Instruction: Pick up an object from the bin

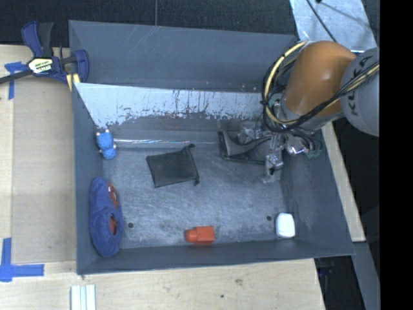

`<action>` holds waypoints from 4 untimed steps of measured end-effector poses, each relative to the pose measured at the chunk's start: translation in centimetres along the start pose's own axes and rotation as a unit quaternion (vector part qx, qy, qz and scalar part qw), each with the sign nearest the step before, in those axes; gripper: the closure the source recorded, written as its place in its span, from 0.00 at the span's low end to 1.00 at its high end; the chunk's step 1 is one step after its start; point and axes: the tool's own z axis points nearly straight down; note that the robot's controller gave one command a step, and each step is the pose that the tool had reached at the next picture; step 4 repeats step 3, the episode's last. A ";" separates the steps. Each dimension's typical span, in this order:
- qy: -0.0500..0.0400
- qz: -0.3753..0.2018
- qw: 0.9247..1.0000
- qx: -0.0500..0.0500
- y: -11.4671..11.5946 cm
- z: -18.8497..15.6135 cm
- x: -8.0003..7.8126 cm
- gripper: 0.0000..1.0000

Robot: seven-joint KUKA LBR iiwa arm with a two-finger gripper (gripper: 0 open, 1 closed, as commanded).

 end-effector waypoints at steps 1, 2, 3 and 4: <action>0.000 0.017 1.000 0.000 -0.4 2.0 0.1 0.00; -0.006 0.016 1.000 -0.001 -0.2 1.7 -0.3 1.00; -0.002 0.010 1.000 0.001 1.5 -12.7 1.0 1.00; -0.002 0.010 1.000 0.001 1.5 -12.7 1.0 1.00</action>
Offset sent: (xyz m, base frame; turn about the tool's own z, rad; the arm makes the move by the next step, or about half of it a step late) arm -0.0002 -0.0047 -0.0193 0.0344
